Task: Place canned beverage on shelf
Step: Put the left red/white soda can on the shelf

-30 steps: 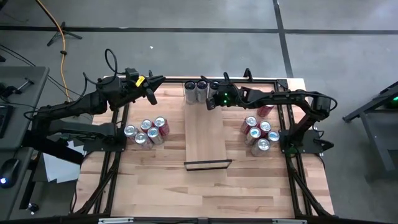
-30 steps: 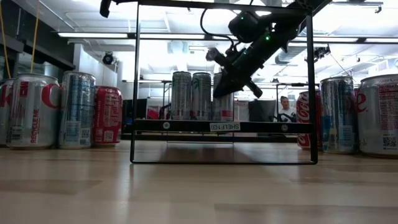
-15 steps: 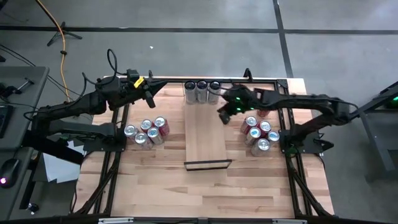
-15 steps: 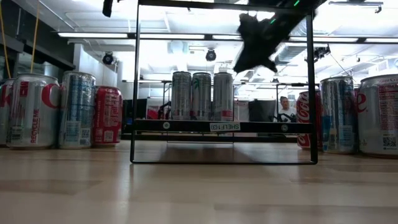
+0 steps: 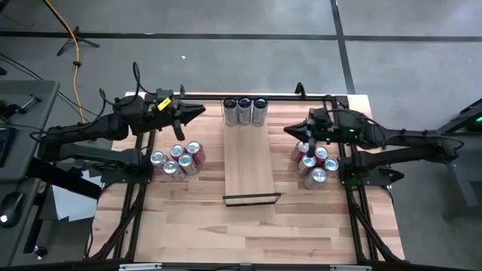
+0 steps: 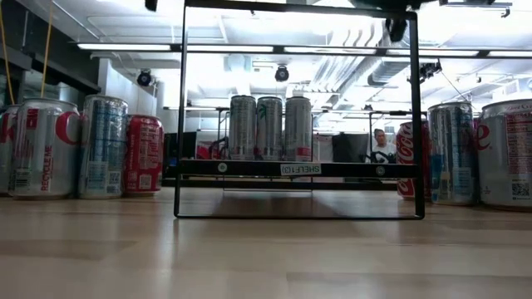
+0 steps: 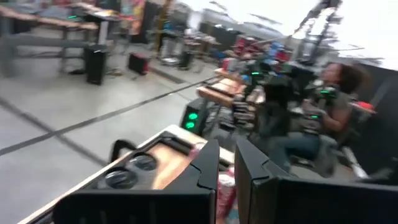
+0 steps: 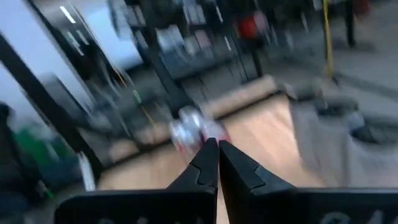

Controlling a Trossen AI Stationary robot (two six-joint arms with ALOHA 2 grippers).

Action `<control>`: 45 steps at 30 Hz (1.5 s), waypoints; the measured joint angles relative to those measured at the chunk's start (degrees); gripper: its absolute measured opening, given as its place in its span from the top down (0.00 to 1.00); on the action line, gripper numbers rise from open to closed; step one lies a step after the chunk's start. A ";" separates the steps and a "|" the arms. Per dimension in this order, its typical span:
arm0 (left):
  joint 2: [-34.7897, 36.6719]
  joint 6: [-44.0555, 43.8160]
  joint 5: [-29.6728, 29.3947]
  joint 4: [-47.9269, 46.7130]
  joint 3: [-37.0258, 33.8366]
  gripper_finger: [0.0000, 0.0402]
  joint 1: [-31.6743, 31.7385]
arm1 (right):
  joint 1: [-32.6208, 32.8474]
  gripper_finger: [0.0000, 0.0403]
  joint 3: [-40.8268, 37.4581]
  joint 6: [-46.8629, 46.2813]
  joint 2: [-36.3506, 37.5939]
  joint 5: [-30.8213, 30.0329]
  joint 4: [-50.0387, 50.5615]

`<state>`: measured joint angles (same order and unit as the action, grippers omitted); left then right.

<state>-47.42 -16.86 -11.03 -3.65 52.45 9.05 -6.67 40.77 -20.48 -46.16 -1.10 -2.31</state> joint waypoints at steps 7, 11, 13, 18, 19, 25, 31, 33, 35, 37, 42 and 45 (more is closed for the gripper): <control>-2.29 2.05 -1.02 3.29 0.00 1.00 -3.70 | -0.03 1.00 -4.08 0.83 1.51 1.64 -12.93; -3.56 2.08 -2.55 3.26 0.00 1.00 -3.94 | -0.03 1.00 -4.08 1.33 1.49 1.69 -12.99; -4.04 2.07 -2.50 2.83 0.00 1.00 -3.99 | -0.03 1.00 -4.08 1.41 1.54 1.70 -13.01; -4.38 2.11 -0.64 4.37 -1.86 1.00 -5.25 | -0.03 1.00 -4.08 1.47 1.56 1.73 -13.05; -4.16 2.09 -0.48 6.18 -3.28 1.00 -5.58 | -0.03 1.00 -4.08 1.47 1.56 1.74 -13.03; -0.12 0.97 -0.42 18.98 -12.77 1.00 -6.14 | -0.03 1.00 -4.08 1.47 1.56 1.75 -13.02; 2.21 1.55 -0.46 19.51 -13.81 1.00 -5.65 | -0.03 1.00 -4.08 1.39 1.56 1.13 -13.02; 2.38 2.06 -0.53 19.46 -13.81 1.00 -5.65 | -0.03 1.00 -4.08 1.11 1.56 0.09 -13.02; 2.40 2.08 -0.65 19.46 -13.80 1.00 -5.65 | -0.03 1.00 -4.08 1.08 1.56 -0.37 -13.02; 2.38 2.11 -0.65 19.40 -13.81 1.00 -5.65 | -0.03 1.00 -4.08 1.15 1.56 -0.81 -13.02; 2.38 3.01 -0.68 19.40 -13.79 1.00 -5.65 | -0.03 1.00 -4.08 1.08 1.56 -2.10 -13.02; 2.38 4.41 -1.19 19.40 -13.80 1.00 -5.65 | -0.03 1.00 -4.08 1.08 1.56 -2.12 -13.02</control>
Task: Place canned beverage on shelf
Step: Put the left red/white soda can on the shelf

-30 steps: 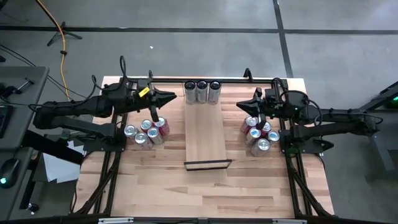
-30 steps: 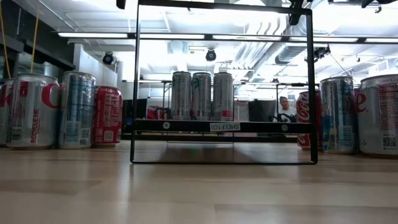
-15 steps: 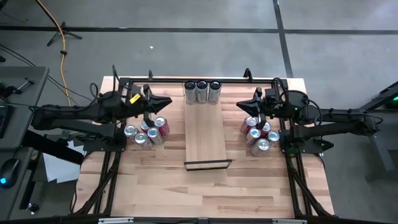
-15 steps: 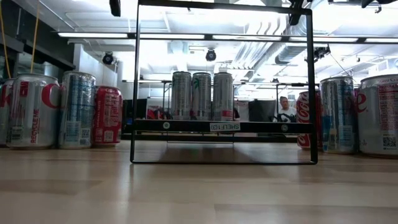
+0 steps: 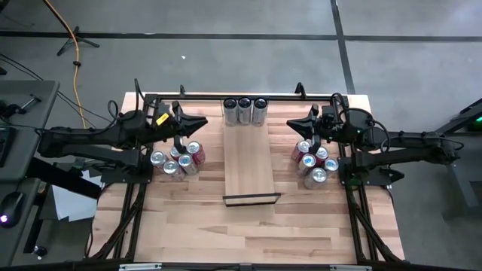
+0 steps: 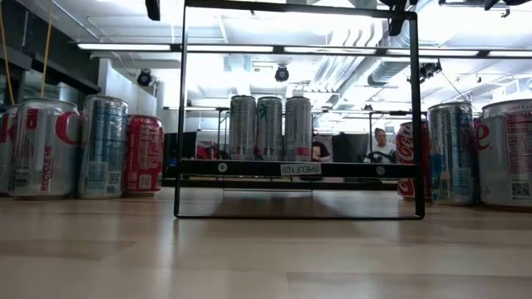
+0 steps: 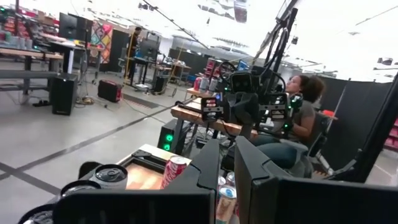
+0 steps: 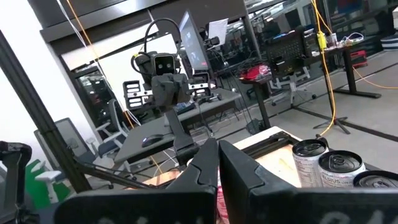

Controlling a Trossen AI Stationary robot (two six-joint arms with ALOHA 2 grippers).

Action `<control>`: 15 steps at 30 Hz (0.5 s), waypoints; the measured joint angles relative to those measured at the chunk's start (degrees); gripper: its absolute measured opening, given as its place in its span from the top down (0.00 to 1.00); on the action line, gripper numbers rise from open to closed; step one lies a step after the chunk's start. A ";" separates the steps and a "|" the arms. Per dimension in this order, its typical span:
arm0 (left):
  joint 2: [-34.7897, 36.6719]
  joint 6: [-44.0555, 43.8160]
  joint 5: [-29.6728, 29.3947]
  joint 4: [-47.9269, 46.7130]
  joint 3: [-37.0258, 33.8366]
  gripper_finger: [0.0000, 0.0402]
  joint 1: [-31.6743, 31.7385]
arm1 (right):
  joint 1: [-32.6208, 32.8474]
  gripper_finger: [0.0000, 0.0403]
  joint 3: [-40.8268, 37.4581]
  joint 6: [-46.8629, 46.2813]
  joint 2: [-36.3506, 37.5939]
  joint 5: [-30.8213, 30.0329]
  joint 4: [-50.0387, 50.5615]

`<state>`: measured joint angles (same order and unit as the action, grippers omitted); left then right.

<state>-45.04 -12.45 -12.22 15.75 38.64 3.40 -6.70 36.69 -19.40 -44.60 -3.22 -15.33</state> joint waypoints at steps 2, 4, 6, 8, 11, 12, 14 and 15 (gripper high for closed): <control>0.00 0.51 -0.85 -0.02 0.00 1.00 0.00 | 0.00 1.00 0.00 -0.02 0.00 0.00 0.00; 0.00 0.72 -1.35 -0.02 0.00 1.00 0.00 | 0.00 1.00 0.00 -0.02 0.00 0.00 0.00; 0.00 0.72 -1.74 -0.04 -0.01 0.99 0.00 | 0.00 1.00 0.00 -0.02 0.00 0.00 0.02; 0.00 0.72 -2.01 -0.28 -0.01 0.97 0.00 | 0.00 1.00 0.00 -0.02 0.00 0.00 0.02; 0.00 0.72 -3.67 -0.94 -0.01 0.90 0.00 | 0.00 1.00 0.00 -0.02 0.00 0.11 0.02; 0.00 0.72 -4.34 -1.23 0.01 0.87 0.00 | 0.00 1.00 0.00 -0.04 0.00 0.37 0.03; 0.00 0.75 -5.39 -1.96 0.00 0.80 0.00 | 0.00 1.00 0.02 -0.16 0.00 0.67 0.04; 0.00 0.91 -5.83 -2.24 0.01 0.76 0.00 | 0.00 1.00 0.02 -0.30 0.00 0.72 0.04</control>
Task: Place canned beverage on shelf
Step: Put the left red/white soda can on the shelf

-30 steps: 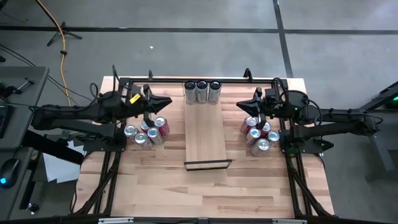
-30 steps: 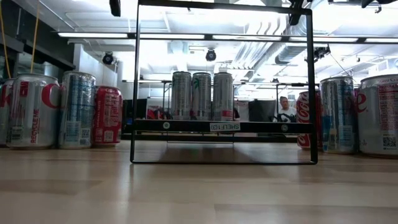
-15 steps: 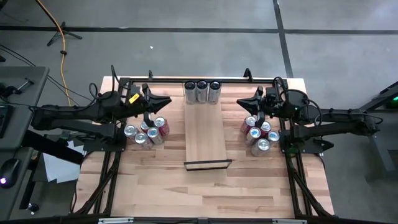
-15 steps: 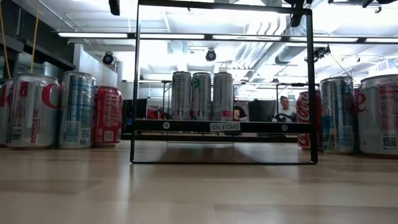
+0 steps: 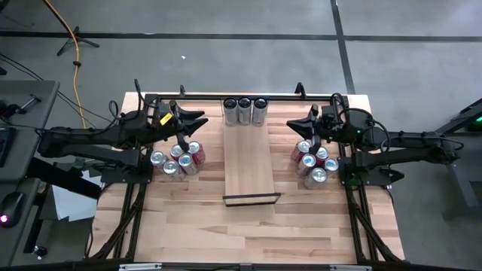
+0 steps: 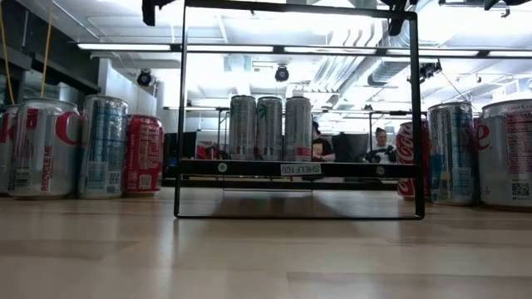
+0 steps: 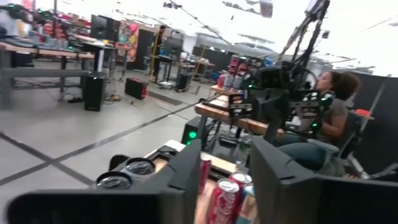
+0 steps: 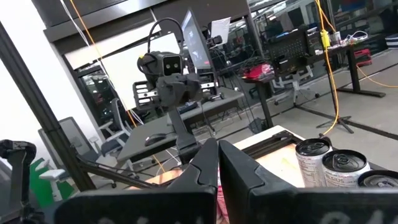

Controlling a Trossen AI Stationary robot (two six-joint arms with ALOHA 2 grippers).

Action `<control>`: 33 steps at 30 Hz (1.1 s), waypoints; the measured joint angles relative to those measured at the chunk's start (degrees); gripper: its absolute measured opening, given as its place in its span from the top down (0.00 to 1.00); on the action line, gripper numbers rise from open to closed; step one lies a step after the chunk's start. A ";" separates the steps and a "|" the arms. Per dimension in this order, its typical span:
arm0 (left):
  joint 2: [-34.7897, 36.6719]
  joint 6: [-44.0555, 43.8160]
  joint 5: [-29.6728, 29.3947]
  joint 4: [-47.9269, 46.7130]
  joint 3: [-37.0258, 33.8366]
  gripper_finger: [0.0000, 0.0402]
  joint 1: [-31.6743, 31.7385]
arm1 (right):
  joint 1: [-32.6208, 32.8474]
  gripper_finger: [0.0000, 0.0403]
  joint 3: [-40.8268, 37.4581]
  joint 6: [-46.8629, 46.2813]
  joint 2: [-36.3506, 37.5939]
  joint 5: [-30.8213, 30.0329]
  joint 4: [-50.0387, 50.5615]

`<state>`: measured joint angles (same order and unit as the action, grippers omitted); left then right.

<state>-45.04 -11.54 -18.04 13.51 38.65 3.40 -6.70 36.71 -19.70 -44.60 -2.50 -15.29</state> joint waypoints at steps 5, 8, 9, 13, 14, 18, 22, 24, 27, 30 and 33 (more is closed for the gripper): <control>0.00 1.59 -0.44 -2.07 0.37 0.54 0.00 | 0.00 1.00 0.00 -1.30 0.00 0.04 0.00; -0.04 1.34 -0.44 -7.49 3.14 0.42 0.00 | 0.00 1.00 0.00 -1.61 0.00 0.73 0.02; -0.15 1.34 -0.44 -9.32 4.23 0.38 0.00 | 0.00 1.00 0.02 -1.99 0.00 1.18 0.02; -0.94 2.51 -0.70 -17.09 8.27 0.27 0.00 | 0.00 1.00 0.04 -2.29 0.00 2.56 0.66; -1.14 2.83 -0.72 -18.87 9.52 0.25 0.00 | 0.00 1.00 0.04 -2.35 0.00 2.57 0.98; -3.04 0.08 -1.33 -31.36 16.78 0.23 0.36 | 0.00 1.00 0.07 -2.35 0.00 2.56 2.13; -7.87 -8.62 -2.36 -51.84 26.78 0.23 1.38 | 0.00 1.00 0.07 -2.34 -0.02 2.56 4.06; -11.05 -14.43 -2.15 -62.48 30.64 0.23 2.37 | 0.00 1.00 0.07 -2.34 -0.02 2.57 5.28; -15.91 -21.12 0.80 -73.58 32.89 0.23 3.65 | 0.00 1.00 0.07 -2.35 -0.02 2.56 6.63; -20.54 -24.03 4.24 -79.20 32.46 0.23 4.41 | 0.00 1.00 0.07 -2.35 -0.02 2.56 7.78; -25.72 -24.71 5.88 -82.15 32.34 0.23 4.96 | 0.00 1.00 0.07 -2.34 -0.02 2.56 8.41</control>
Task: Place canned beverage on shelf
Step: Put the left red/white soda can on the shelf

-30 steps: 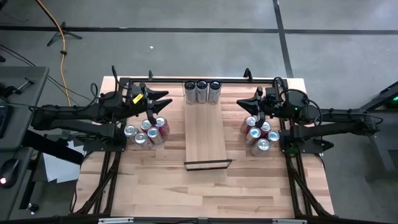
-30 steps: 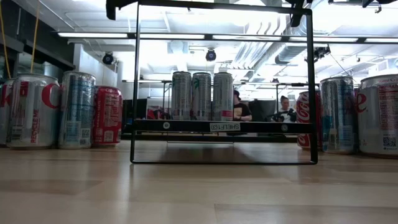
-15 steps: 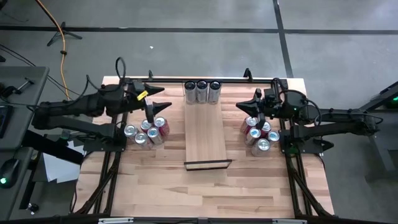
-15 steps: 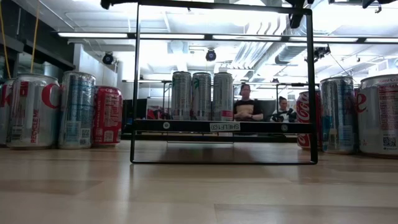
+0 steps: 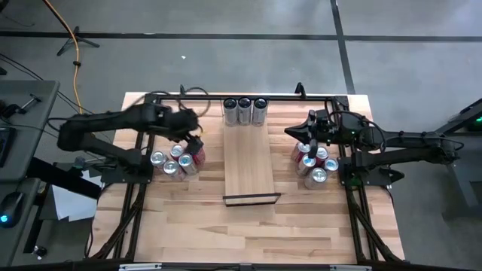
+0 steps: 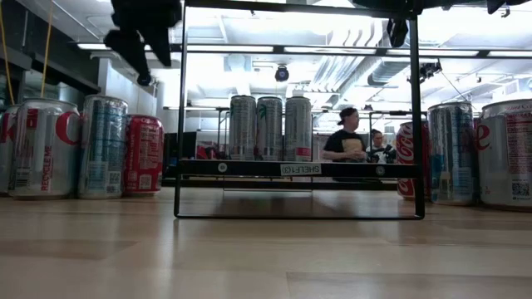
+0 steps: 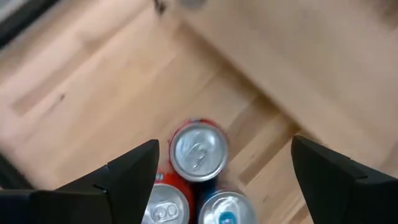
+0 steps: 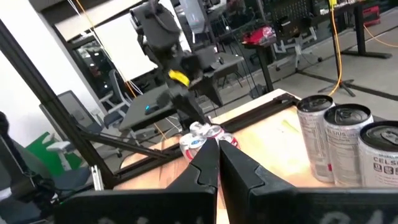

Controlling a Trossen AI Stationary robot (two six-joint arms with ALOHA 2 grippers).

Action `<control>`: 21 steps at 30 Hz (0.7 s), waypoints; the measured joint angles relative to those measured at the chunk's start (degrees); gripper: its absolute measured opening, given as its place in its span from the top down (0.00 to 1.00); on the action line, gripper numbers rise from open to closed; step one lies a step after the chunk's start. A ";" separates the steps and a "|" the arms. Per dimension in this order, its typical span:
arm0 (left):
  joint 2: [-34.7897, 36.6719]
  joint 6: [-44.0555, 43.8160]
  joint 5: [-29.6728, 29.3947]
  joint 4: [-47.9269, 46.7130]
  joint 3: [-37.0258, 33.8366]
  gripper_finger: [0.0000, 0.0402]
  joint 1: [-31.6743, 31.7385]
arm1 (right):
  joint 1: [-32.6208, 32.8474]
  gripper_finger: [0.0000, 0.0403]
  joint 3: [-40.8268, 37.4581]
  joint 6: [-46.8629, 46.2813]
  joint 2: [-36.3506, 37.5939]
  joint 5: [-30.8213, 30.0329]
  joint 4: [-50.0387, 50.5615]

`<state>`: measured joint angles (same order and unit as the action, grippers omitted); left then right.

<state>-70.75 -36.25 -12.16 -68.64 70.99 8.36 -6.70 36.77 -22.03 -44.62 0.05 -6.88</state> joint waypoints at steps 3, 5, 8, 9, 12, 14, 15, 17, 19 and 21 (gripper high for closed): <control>-4.27 -0.06 -0.25 -0.23 -0.01 0.23 0.94 | 0.00 1.00 0.00 0.01 0.00 0.00 0.90; -6.84 -0.04 -0.36 -0.38 -0.01 0.23 1.57 | 0.00 1.00 0.00 0.00 0.00 0.00 1.61; -9.95 0.02 -0.37 -2.27 -0.01 0.23 2.33 | 0.00 1.00 0.00 0.01 0.00 0.00 2.21; -10.79 0.29 -0.30 -2.81 -0.01 0.23 2.55 | 0.00 1.00 0.00 -0.01 0.00 0.00 2.41; -12.76 1.84 0.68 -3.28 -0.01 0.23 2.93 | 0.00 1.00 0.00 0.01 0.00 0.00 3.59; -13.85 2.53 1.87 -3.24 0.01 0.23 3.08 | 0.00 1.00 0.00 -0.01 0.02 0.00 4.33; -14.41 2.99 2.56 -3.24 0.01 0.23 3.22 | 0.00 1.00 0.00 0.01 0.02 0.00 4.93; -15.30 3.47 3.34 -3.32 0.01 0.23 3.30 | 0.00 1.00 0.00 0.00 0.00 0.00 5.72; -16.15 3.50 3.39 -3.37 0.01 0.23 3.30 | 0.00 1.00 0.00 0.01 0.00 0.00 6.19; -16.85 3.87 3.50 -3.03 -0.27 0.23 3.49 | 0.00 1.00 0.00 -0.01 0.00 0.00 6.52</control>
<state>-87.60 -32.38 -8.66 -71.67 70.72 11.86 -6.70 36.77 -22.04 -44.62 0.05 -0.36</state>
